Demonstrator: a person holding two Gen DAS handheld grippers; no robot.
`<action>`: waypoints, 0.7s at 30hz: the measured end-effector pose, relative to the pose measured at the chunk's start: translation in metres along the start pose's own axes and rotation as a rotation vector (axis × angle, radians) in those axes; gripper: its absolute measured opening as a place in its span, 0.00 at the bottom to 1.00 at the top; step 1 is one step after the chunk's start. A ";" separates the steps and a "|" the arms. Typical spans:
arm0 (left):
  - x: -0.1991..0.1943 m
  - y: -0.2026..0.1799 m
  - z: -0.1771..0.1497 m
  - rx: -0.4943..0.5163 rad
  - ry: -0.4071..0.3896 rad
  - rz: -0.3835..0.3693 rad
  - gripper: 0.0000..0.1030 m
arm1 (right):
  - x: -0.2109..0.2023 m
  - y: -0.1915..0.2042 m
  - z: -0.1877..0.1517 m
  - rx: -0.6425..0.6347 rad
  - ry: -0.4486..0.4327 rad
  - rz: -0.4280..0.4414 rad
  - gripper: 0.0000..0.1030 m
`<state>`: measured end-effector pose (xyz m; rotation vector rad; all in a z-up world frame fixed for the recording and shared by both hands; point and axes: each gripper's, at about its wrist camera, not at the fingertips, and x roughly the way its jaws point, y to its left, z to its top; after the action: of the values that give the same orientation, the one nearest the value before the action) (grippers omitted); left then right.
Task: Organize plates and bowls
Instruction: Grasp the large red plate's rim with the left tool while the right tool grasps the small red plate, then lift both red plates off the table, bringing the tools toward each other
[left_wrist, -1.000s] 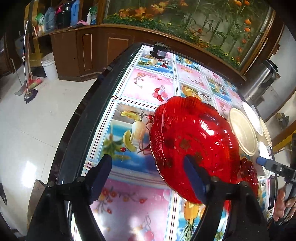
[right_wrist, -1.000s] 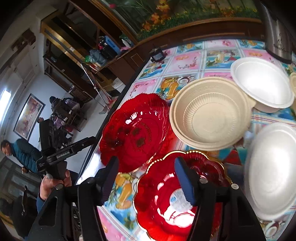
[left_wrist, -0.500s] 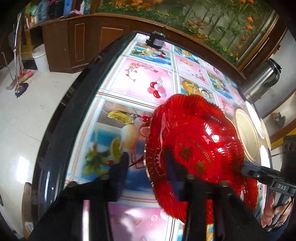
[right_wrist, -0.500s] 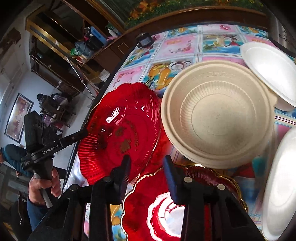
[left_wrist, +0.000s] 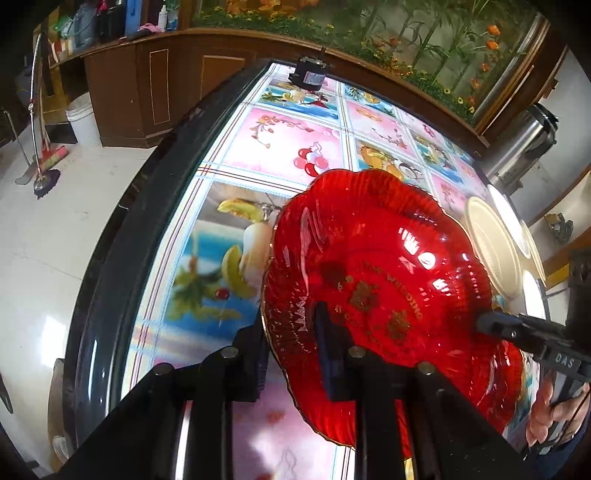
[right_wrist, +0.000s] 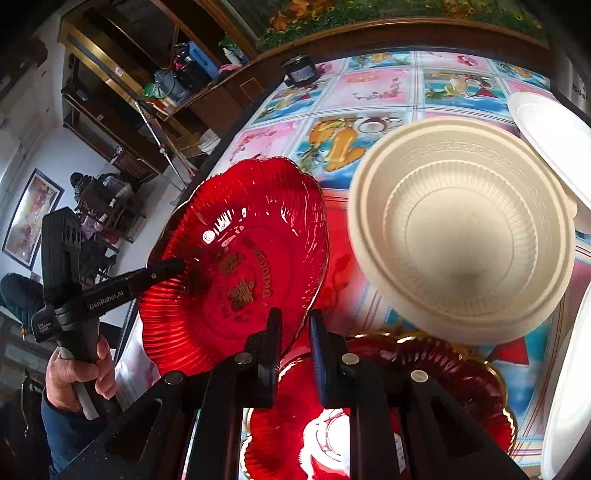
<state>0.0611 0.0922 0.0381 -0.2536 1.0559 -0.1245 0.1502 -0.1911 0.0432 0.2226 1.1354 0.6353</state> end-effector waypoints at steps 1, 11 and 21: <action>-0.005 0.001 -0.004 -0.002 -0.004 0.002 0.20 | -0.001 0.002 -0.001 -0.004 0.001 0.005 0.16; -0.059 0.021 -0.060 -0.047 -0.063 0.001 0.20 | -0.013 0.041 -0.035 -0.085 0.031 0.064 0.16; -0.065 0.032 -0.106 -0.080 -0.038 0.005 0.22 | -0.007 0.058 -0.075 -0.131 0.081 0.090 0.17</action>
<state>-0.0635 0.1225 0.0350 -0.3241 1.0250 -0.0726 0.0610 -0.1599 0.0446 0.1377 1.1612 0.8017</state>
